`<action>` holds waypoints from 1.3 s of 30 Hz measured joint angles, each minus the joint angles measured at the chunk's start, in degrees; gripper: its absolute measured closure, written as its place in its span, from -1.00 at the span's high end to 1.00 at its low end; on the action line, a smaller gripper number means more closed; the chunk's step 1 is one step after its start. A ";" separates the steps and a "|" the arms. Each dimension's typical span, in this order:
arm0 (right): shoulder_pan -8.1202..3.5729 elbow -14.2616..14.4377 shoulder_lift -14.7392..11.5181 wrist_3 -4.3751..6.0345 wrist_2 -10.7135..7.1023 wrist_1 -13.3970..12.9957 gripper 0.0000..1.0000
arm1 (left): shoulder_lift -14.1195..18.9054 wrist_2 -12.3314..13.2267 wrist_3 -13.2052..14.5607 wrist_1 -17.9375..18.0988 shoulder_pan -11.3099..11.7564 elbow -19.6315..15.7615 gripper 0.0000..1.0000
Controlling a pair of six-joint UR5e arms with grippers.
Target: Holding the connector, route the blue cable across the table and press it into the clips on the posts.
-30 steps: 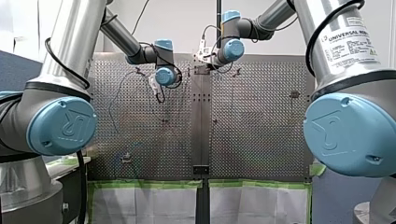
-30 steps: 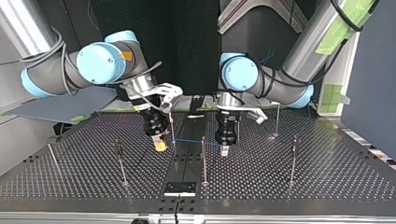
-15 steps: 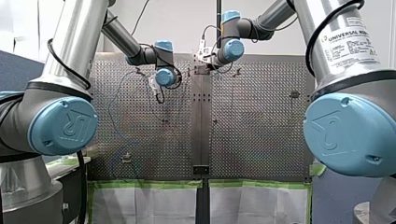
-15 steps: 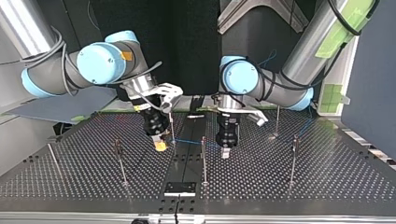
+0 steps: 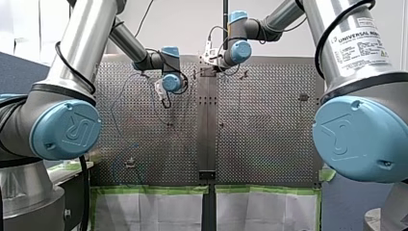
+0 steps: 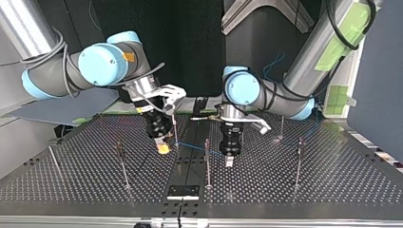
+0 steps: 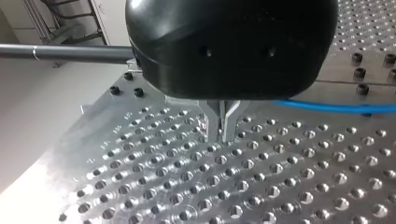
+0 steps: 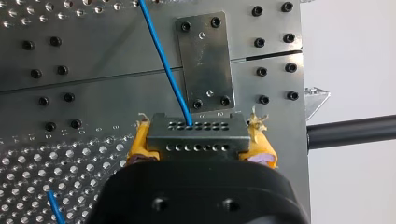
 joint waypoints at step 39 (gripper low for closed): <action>0.00 0.00 0.00 0.00 0.00 0.00 -1.00 | -3.32 -0.01 -0.16 0.28 0.58 3.16 -0.87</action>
